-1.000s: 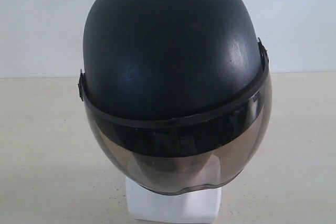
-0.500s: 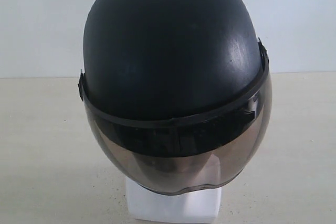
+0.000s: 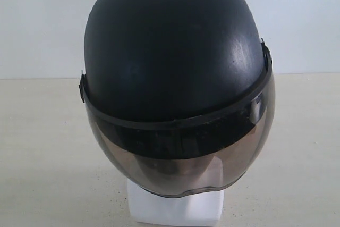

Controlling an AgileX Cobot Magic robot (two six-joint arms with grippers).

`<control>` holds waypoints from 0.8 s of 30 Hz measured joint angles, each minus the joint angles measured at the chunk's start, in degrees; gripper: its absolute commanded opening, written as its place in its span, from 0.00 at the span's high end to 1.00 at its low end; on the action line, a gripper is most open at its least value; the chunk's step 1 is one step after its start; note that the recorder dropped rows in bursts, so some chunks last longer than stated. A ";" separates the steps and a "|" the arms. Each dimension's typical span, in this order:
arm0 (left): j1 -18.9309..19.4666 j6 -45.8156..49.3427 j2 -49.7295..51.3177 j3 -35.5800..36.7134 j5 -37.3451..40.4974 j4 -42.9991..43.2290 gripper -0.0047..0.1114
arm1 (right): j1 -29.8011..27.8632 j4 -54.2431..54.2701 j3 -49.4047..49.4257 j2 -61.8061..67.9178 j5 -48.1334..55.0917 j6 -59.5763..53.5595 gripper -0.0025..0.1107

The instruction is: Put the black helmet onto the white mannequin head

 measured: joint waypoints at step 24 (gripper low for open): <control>0.00 0.00 0.00 0.00 0.00 0.00 0.92 | 0.00 0.20 0.00 0.00 0.33 0.60 0.98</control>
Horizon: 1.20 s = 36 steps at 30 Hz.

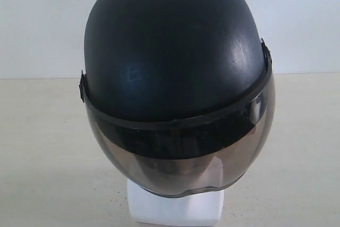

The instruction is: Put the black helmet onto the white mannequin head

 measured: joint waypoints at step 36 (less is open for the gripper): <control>0.00 83.25 -16.96 0.00 14.64 -71.50 0.92 | 0.00 0.21 0.00 0.00 0.00 0.28 0.98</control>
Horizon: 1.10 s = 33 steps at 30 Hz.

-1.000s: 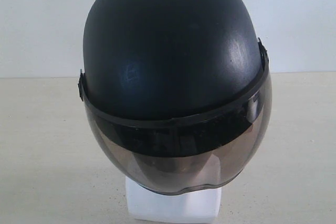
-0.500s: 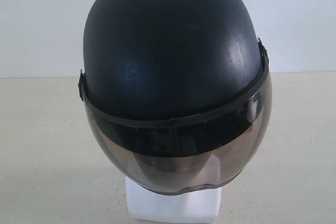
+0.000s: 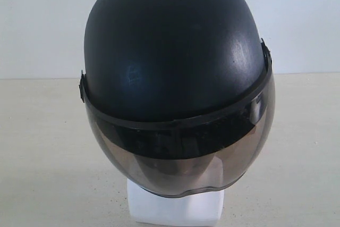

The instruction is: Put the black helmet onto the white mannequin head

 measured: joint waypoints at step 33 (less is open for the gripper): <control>0.00 28.55 -6.37 13.45 6.57 -28.53 0.92 | 0.00 0.00 0.00 0.00 0.00 0.00 0.98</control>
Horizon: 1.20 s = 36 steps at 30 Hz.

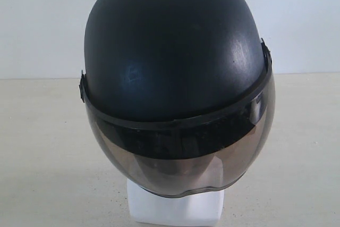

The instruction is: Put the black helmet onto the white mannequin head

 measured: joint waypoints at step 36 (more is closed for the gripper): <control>1.71 -2.33 0.00 0.00 0.47 -1.29 0.92 | 0.00 0.00 0.00 0.00 -0.85 0.04 0.98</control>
